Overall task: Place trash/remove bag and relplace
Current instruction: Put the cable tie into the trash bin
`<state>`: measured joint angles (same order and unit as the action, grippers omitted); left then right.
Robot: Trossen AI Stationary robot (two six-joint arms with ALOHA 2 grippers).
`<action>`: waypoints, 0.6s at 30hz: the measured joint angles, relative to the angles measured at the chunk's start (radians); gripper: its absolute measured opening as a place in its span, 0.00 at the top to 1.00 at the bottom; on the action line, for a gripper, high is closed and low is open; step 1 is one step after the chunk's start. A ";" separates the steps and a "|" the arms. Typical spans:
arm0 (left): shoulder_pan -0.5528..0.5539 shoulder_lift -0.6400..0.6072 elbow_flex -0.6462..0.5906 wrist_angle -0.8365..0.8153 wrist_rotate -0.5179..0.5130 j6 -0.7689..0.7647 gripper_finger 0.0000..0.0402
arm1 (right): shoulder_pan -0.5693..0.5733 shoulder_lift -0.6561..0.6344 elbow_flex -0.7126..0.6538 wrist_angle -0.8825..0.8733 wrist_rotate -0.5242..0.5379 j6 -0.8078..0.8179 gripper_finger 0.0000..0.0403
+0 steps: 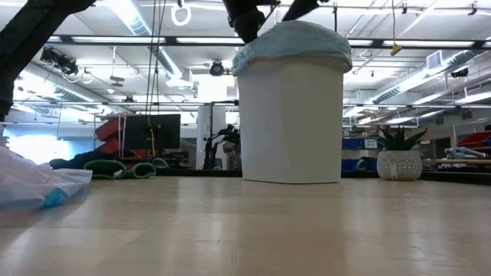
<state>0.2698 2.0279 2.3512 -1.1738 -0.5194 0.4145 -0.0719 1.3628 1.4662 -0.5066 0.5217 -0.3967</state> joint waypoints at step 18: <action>0.047 0.006 0.000 0.171 0.286 0.001 0.94 | 0.026 -0.231 0.000 0.155 0.073 0.068 0.82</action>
<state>0.3172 2.0342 2.3516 -1.0024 -0.2329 0.4154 -0.0459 1.1313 1.4666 -0.3517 0.5945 -0.3288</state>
